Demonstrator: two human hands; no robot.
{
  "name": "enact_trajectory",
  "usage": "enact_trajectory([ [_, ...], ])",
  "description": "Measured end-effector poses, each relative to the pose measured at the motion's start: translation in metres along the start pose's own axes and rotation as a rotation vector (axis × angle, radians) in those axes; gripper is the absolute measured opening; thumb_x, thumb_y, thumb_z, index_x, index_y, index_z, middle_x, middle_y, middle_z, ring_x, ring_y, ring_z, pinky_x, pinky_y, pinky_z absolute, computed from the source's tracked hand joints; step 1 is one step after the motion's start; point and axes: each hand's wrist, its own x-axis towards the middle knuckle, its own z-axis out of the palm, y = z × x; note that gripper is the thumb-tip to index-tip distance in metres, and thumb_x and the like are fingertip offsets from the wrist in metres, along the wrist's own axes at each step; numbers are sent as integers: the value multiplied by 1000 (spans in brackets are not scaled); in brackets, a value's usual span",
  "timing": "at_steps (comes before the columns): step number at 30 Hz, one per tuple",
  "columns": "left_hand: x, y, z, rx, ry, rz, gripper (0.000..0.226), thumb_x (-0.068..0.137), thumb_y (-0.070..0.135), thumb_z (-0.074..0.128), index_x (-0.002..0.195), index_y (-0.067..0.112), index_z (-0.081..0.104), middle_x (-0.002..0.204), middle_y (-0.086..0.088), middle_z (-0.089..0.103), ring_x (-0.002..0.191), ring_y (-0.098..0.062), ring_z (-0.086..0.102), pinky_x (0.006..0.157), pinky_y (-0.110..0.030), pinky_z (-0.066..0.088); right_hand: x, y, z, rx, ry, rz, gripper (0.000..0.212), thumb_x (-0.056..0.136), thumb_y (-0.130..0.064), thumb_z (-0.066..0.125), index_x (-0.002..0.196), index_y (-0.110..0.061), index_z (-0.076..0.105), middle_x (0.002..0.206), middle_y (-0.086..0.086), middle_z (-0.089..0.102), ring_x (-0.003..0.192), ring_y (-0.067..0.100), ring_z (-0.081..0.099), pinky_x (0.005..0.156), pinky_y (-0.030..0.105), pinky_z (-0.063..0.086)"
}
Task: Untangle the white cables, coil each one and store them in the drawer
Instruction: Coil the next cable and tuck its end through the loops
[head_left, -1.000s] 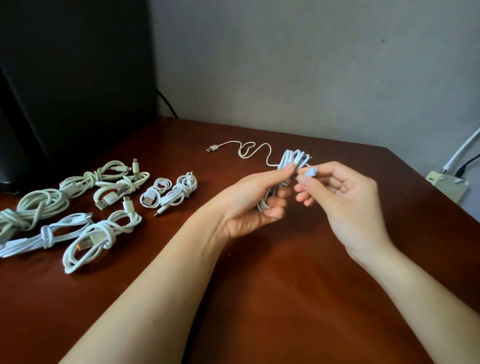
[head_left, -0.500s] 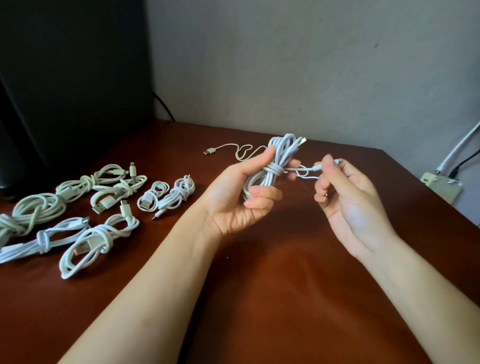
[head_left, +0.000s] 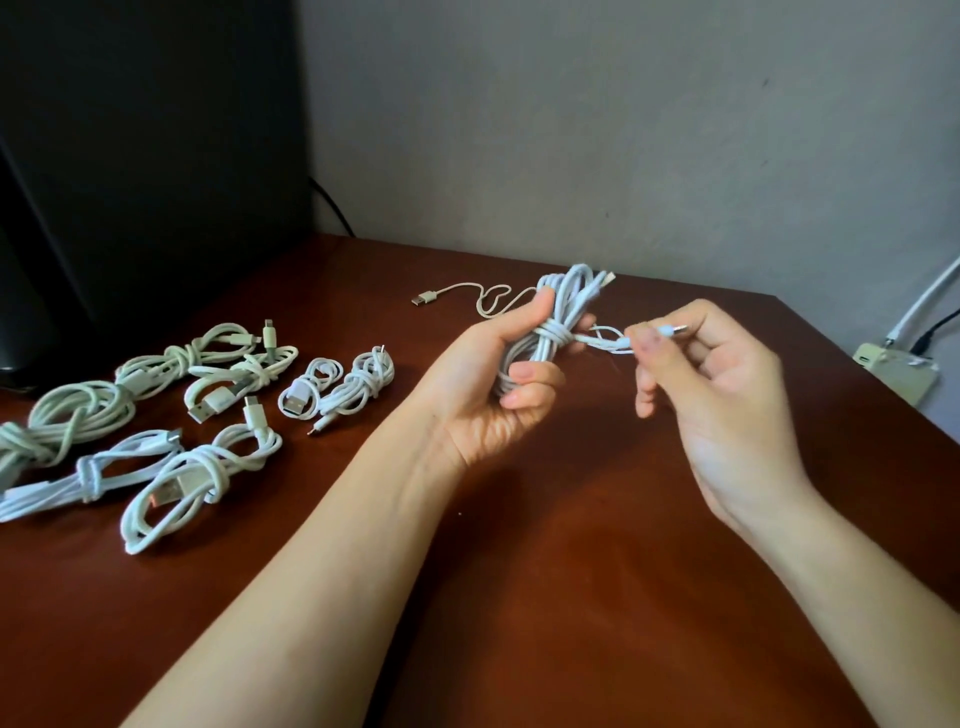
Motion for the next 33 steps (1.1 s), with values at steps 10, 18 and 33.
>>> enact_trajectory([
  [10, -2, -11, -6, 216, 27, -17, 24, 74, 35, 59, 76, 13, 67, 55, 4, 54, 34, -2, 38, 34, -10, 27, -6, 5, 7, 3, -179, 10, 18, 76, -13, 75, 77, -6, 59, 72, -6, 63, 60, 8, 66, 49, 19, 50],
  [18, -4, -6, -10, 275, 60, -28, 24, 70, 37, 62, 65, 16, 73, 53, 5, 51, 40, -2, 44, 41, -11, 33, -3, -2, -8, 168, -455, 194, 30, 70, -11, 69, 100, -7, 72, 99, 13, 73, 98, 26, 69, 84, 23, 52],
  [33, -5, -9, -1, 465, -10, 39, 28, 74, 41, 58, 80, 15, 64, 56, 3, 54, 47, -5, 47, 42, -11, 38, -5, -2, 0, 22, -200, -129, 7, 71, -6, 72, 76, -11, 72, 71, -4, 72, 63, 12, 68, 62, 16, 51],
])
